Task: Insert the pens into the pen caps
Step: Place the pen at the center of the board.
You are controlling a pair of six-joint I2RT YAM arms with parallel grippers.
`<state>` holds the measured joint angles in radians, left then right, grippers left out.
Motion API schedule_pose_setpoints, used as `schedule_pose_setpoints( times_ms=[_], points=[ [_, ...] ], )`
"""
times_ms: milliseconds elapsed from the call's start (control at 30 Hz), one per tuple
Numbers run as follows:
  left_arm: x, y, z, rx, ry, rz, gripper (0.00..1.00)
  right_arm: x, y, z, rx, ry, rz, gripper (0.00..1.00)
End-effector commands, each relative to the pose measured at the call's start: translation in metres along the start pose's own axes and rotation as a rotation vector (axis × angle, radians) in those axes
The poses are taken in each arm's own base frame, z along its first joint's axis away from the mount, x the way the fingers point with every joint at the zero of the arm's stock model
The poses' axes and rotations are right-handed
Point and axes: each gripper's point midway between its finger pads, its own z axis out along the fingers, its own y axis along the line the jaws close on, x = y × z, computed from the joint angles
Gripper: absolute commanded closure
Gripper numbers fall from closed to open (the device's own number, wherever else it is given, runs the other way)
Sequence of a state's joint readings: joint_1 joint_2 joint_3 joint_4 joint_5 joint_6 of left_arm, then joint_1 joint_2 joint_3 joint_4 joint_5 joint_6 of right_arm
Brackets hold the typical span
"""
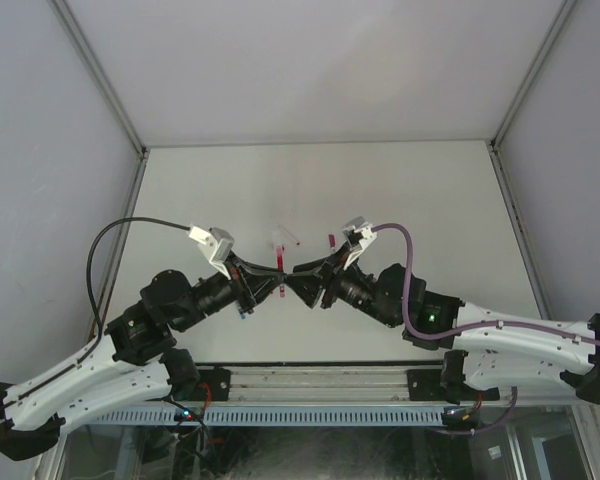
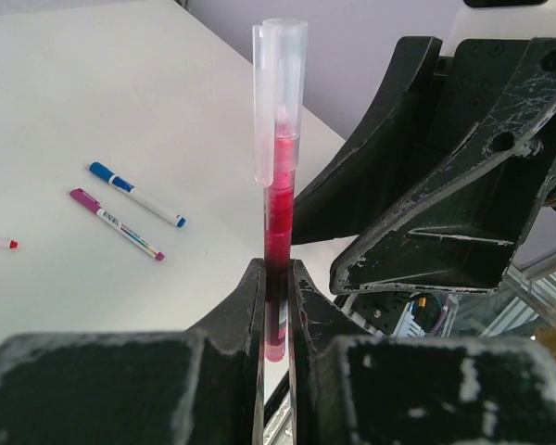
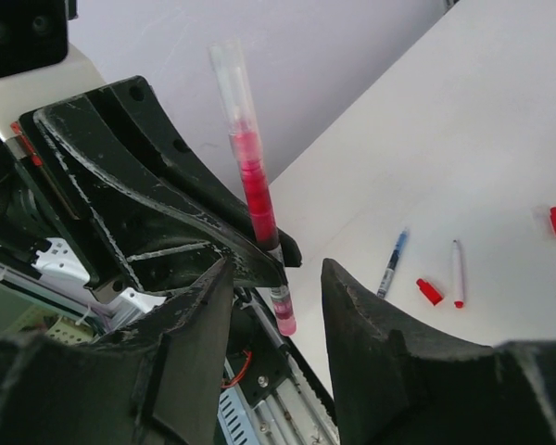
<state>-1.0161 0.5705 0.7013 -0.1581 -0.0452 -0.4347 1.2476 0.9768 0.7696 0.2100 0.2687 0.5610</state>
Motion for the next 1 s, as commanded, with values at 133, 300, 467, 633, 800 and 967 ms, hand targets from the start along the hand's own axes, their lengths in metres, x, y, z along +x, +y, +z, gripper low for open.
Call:
schedule_pose_setpoints(
  times_ms=[133,300,467,633,800,967],
  points=[
    [-0.02,-0.013,0.0,0.052,-0.056,0.002,1.0,-0.043,0.027,0.0,-0.086,-0.116,0.008,0.6],
    [-0.018,-0.015,-0.001,0.063,-0.051,0.005,1.0,-0.048,0.024,0.003,-0.078,-0.132,0.01,0.62],
    [-0.016,-0.018,-0.001,0.087,-0.041,0.014,1.0,-0.051,0.025,0.007,-0.08,-0.13,0.013,0.68],
    [-0.013,-0.019,-0.001,0.097,-0.031,0.016,1.0,-0.051,0.029,0.012,-0.094,-0.113,0.007,0.71],
    [-0.014,-0.021,-0.001,0.102,-0.033,0.018,1.0,-0.041,0.031,0.017,-0.107,-0.071,-0.01,0.79],
    [-0.016,-0.021,-0.001,0.099,-0.036,0.019,1.0,-0.037,0.028,0.019,-0.094,-0.051,-0.021,0.87]
  ],
)
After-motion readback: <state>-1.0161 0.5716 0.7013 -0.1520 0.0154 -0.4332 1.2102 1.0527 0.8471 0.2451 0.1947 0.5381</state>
